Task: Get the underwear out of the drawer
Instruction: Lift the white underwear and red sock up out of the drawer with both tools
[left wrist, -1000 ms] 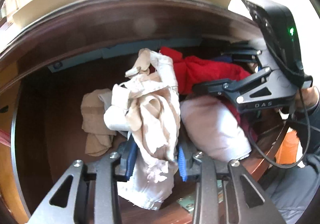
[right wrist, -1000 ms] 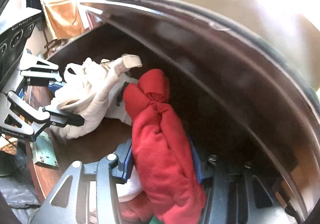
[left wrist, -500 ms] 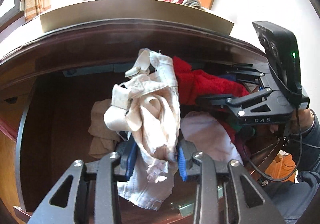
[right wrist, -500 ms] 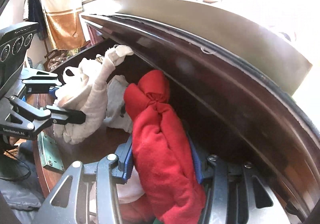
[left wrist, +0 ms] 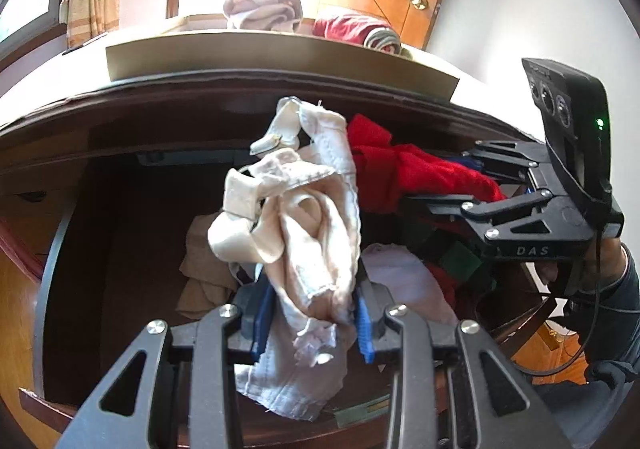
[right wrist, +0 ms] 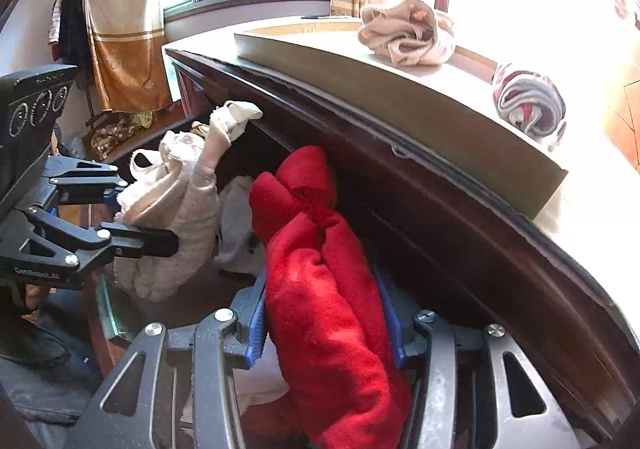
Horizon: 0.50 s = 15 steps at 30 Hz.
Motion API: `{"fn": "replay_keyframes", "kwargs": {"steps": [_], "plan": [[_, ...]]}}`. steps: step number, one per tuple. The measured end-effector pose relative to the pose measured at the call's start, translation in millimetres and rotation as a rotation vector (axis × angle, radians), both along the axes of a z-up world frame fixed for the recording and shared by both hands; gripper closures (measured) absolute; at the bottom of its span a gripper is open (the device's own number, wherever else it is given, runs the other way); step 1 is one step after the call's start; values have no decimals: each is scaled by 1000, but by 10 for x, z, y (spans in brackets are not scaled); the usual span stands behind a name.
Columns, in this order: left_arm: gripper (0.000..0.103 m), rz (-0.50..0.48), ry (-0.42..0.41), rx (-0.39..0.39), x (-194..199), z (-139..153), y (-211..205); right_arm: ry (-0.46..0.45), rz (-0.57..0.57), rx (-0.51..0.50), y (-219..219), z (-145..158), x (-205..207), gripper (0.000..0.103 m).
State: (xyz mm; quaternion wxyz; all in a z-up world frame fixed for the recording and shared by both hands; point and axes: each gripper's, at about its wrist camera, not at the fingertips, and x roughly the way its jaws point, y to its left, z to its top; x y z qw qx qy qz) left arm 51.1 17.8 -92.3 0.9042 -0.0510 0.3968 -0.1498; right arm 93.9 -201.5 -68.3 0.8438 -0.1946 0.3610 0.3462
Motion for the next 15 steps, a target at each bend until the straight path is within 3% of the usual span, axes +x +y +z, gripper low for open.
{"fn": "replay_keyframes", "kwargs": {"steps": [15], "plan": [[70, 56, -78, -36, -226, 129, 126, -69, -25, 73, -173, 317, -289, 54]]}}
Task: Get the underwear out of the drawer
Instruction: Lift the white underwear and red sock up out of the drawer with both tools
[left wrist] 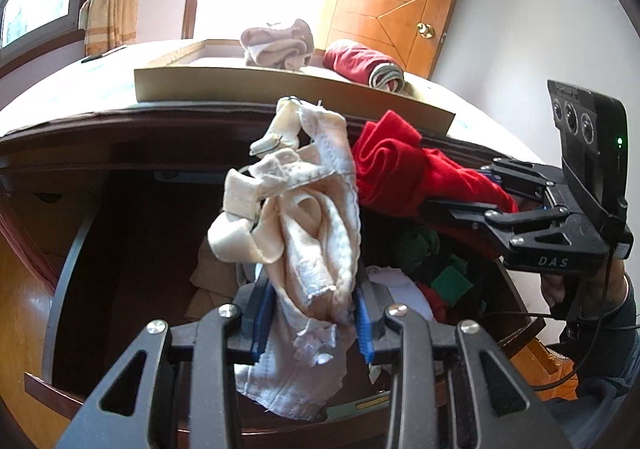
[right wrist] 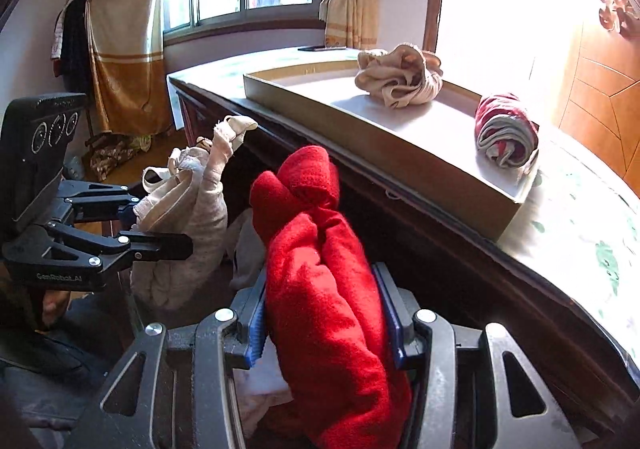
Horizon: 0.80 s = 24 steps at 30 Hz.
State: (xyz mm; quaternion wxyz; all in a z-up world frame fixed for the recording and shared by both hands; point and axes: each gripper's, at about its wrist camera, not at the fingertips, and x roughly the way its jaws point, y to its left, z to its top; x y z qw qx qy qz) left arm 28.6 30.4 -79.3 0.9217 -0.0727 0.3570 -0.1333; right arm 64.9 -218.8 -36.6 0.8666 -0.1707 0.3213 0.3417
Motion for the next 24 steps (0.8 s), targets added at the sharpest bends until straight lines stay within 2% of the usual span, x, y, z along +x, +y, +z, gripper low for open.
{"fn": "replay_keyframes", "kwargs": {"steps": [24], "plan": [[70, 38, -79, 73, -80, 148, -83, -25, -7, 176, -71, 107, -281, 54]]}}
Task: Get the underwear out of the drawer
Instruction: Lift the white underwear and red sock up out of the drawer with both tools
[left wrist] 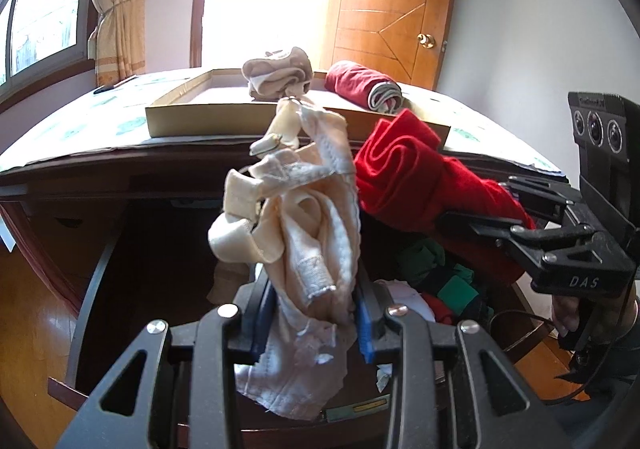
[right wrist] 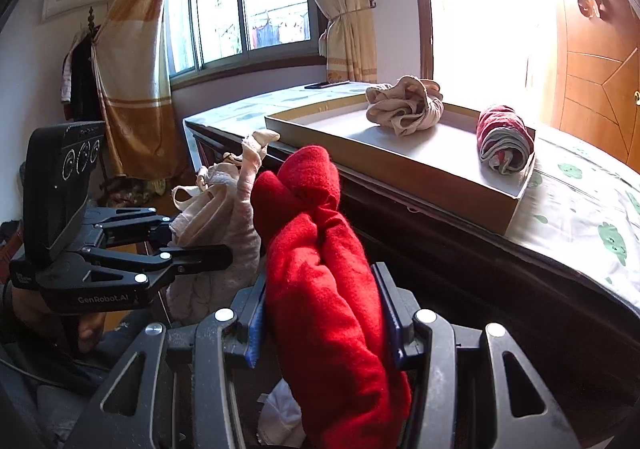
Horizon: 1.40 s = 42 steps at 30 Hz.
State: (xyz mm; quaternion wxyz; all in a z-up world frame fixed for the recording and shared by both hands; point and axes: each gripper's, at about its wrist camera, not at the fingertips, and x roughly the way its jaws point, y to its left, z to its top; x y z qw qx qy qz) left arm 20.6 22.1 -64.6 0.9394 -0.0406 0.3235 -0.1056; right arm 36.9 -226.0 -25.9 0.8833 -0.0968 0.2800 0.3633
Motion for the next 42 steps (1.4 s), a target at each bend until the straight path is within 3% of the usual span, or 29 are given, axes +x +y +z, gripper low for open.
{"fn": "replay_keyframes", "kwargs": {"steps": [42], "plan": [[70, 36, -163, 38, -242, 287, -93, -50, -72, 274, -316, 112, -170, 54]]}}
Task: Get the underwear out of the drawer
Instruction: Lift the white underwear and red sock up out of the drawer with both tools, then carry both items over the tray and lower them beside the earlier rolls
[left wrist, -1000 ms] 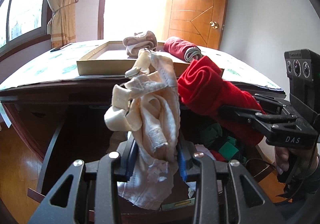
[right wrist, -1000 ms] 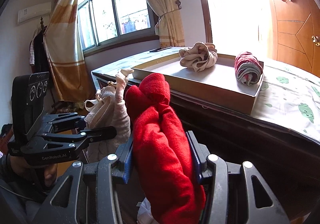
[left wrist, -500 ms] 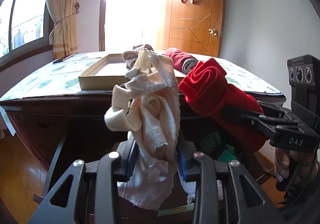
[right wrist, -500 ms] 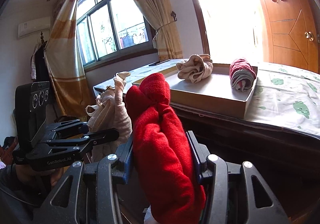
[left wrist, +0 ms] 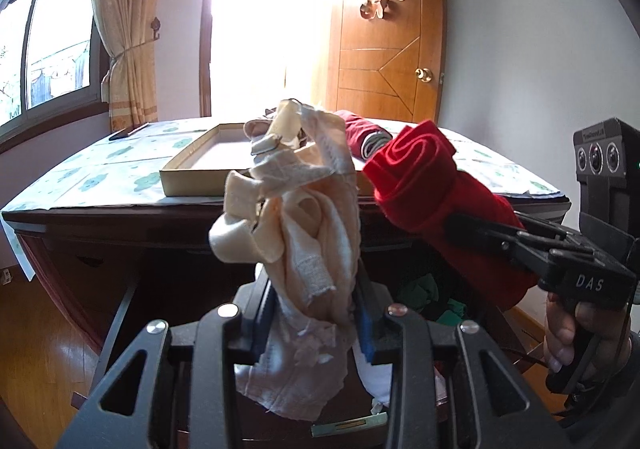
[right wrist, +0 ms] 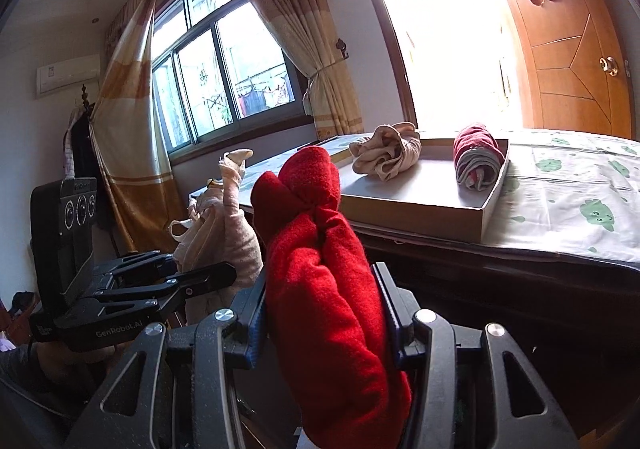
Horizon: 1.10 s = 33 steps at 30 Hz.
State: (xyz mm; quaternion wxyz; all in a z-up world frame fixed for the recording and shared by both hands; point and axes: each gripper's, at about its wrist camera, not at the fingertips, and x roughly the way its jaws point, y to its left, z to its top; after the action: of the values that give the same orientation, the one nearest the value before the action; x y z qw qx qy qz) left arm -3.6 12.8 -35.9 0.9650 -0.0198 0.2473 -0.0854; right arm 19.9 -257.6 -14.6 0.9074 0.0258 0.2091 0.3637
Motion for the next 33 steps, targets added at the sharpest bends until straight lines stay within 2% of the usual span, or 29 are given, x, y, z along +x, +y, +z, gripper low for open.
{"fn": "replay_keyframes", "kwargs": {"steps": [11, 27, 33], "plan": [[70, 19, -50, 23, -69, 66, 16, -27, -31, 71, -87, 65, -5, 54], [70, 12, -61, 6, -71, 156, 107, -30, -32, 101, -176, 188, 3, 54], [70, 3, -74, -15, -38, 272, 192, -13, -32, 117, -221, 312, 94, 54]]}}
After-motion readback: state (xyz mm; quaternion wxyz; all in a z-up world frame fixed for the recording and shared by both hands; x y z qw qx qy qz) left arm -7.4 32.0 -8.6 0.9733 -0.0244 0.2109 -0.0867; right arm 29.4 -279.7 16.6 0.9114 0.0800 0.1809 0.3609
